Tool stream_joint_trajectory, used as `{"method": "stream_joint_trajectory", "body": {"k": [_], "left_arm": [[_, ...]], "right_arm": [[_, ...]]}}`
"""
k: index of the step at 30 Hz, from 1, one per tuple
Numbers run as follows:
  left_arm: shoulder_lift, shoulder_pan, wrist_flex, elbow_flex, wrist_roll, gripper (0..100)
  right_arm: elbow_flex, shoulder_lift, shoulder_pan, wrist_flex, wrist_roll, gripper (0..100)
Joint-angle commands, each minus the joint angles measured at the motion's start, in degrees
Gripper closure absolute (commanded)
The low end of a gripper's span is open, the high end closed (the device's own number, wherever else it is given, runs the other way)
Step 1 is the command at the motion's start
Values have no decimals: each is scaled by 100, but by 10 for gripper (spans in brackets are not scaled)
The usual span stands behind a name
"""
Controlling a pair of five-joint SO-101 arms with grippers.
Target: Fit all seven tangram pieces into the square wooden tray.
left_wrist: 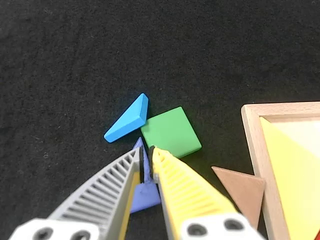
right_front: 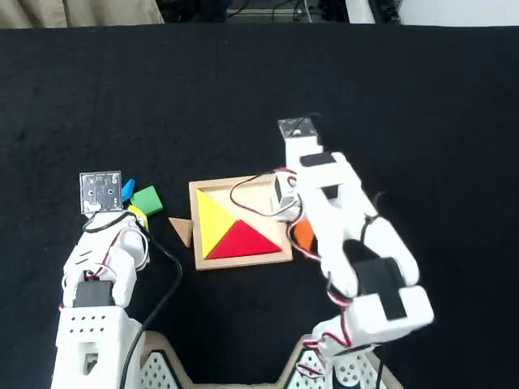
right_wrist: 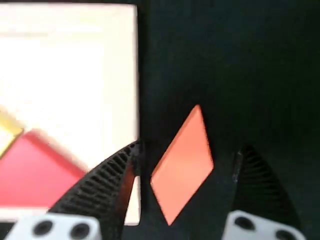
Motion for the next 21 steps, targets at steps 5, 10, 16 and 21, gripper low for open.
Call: {"method": "stream_joint_trajectory", "body": {"k": [5,10,16,21], "left_arm": [[-70,48,-141,-84,-35,943],[-70,48,-141,-84,-35,943],[-70,66,-141,-84,-44,943],[-70,66,-132,-84,-44,943]], "right_arm": [[-268,242,141,-255,-158,732],[-295,251,149,-185,-149,862],[-295,251,167,-220,-114,898],[-312,251,167,-229,193,900]]}}
